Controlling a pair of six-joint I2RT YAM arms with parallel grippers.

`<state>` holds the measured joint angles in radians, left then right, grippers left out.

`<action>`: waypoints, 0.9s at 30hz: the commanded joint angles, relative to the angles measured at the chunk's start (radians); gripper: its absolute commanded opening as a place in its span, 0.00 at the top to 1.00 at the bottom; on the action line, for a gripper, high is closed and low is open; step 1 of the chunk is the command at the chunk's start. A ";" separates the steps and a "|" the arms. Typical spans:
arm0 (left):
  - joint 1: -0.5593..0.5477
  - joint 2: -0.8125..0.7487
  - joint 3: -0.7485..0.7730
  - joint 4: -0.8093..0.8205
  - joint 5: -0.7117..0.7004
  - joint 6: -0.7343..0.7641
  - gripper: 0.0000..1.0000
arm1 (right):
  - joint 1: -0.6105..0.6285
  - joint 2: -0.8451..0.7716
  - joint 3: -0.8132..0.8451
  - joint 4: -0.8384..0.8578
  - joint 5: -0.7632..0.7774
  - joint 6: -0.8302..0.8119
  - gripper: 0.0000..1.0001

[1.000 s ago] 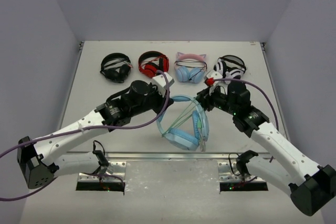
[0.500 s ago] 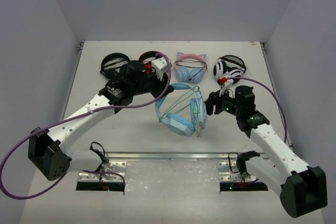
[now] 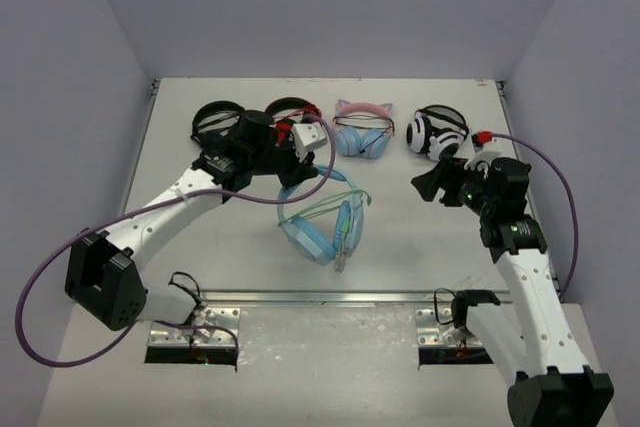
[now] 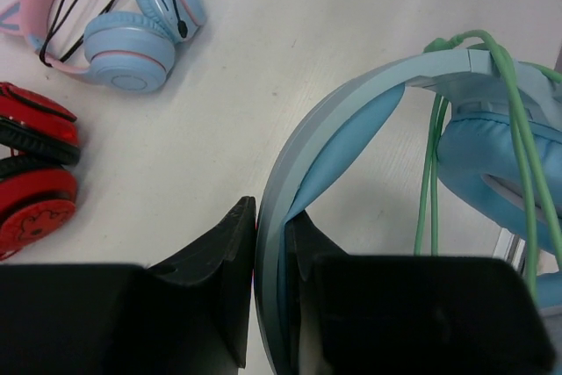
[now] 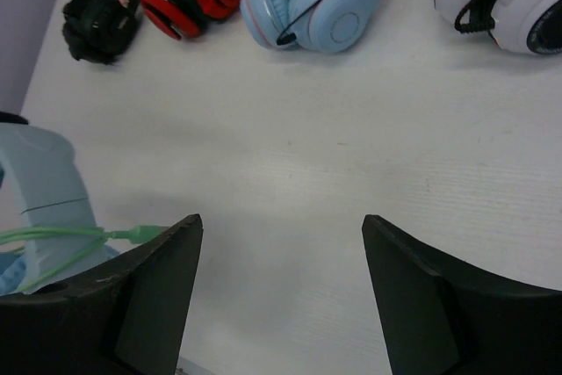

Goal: Wrap the headphones

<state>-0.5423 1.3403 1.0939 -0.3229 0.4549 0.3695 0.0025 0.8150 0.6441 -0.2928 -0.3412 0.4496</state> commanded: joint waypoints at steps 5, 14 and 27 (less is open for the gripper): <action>0.206 0.165 0.132 -0.057 0.372 0.279 1.00 | 0.002 -0.135 0.005 -0.068 -0.210 0.061 0.23; 0.452 0.407 0.244 -0.355 0.539 0.719 1.00 | 0.011 -0.339 -0.127 -0.020 -0.373 0.135 0.13; 0.725 0.661 0.310 -0.674 0.587 1.198 1.00 | 0.135 -0.435 -0.184 -0.029 -0.369 0.092 0.01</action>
<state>0.1551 1.9442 1.3499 -0.8543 0.9344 1.4326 0.1051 0.3752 0.4526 -0.3489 -0.7254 0.5709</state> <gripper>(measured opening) 0.140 0.992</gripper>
